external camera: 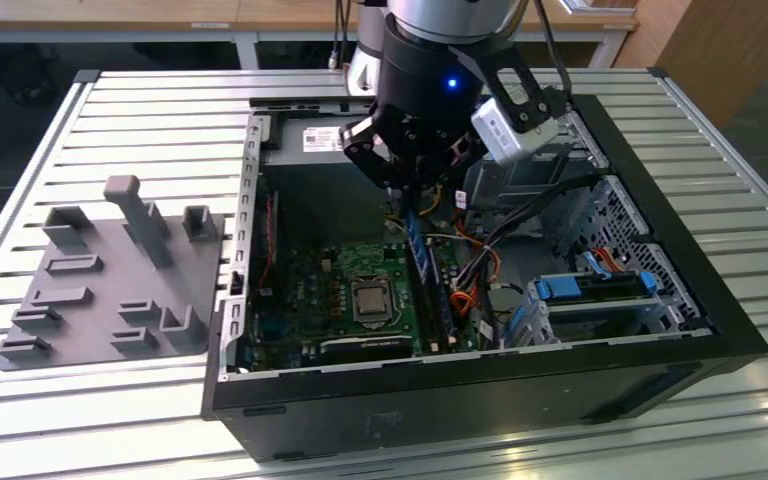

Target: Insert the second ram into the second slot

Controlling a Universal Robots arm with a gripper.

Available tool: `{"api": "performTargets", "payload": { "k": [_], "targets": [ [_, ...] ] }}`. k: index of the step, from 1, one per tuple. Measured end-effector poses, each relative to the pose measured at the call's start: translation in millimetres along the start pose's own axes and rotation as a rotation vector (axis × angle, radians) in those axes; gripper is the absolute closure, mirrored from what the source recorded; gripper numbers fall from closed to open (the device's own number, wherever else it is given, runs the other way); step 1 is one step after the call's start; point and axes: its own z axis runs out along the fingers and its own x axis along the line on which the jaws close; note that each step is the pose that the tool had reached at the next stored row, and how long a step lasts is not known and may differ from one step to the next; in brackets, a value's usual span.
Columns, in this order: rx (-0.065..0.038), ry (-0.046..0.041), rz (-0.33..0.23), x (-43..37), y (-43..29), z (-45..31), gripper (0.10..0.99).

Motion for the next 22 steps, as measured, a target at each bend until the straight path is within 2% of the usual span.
{"api": "performTargets", "payload": {
  "k": [6,12,22],
  "targets": [
    [-0.004,0.0006,0.082,-1.4,0.1,7.5,0.949],
    [-0.004,0.0006,0.084,-10.8,-0.3,18.1,0.949],
    [-0.004,0.0005,0.076,-14.6,-0.1,36.0,0.949]
  ]
}}
